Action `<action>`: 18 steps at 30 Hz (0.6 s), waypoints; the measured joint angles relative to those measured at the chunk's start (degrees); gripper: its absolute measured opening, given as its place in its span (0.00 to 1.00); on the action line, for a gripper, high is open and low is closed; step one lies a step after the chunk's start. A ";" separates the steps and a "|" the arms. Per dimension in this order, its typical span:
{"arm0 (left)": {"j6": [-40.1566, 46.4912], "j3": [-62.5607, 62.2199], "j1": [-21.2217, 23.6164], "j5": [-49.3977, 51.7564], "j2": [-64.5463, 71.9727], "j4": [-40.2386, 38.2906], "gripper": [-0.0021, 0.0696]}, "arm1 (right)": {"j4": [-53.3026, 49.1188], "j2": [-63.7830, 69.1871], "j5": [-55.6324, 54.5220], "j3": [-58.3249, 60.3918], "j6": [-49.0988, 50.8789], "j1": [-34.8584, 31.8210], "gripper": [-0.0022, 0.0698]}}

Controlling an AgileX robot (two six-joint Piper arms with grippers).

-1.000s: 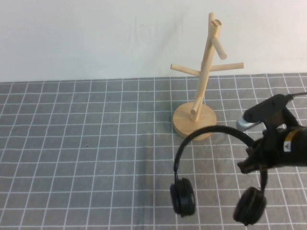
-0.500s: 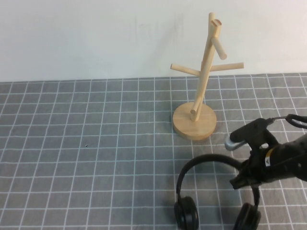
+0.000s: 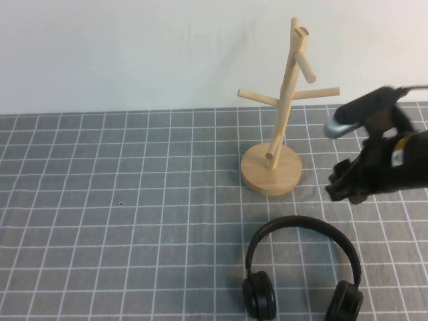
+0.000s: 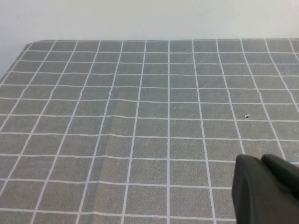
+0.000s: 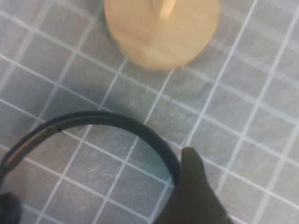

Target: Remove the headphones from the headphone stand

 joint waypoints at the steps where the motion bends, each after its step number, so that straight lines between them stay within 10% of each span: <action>1: 0.00 0.00 0.00 0.00 0.00 0.00 0.02 | 0.47 -2.15 0.99 0.00 -0.30 0.00 0.62; 4: 0.00 0.00 0.00 0.00 0.00 0.00 0.02 | 0.78 -8.04 6.12 0.00 -0.28 0.00 0.50; 8: 0.00 0.00 0.00 0.00 0.00 0.00 0.02 | 1.49 -13.90 13.50 0.24 -0.28 0.00 0.06; 18: 0.00 0.00 0.00 0.00 0.00 0.00 0.02 | 1.00 -19.45 24.06 0.24 2.82 0.00 0.03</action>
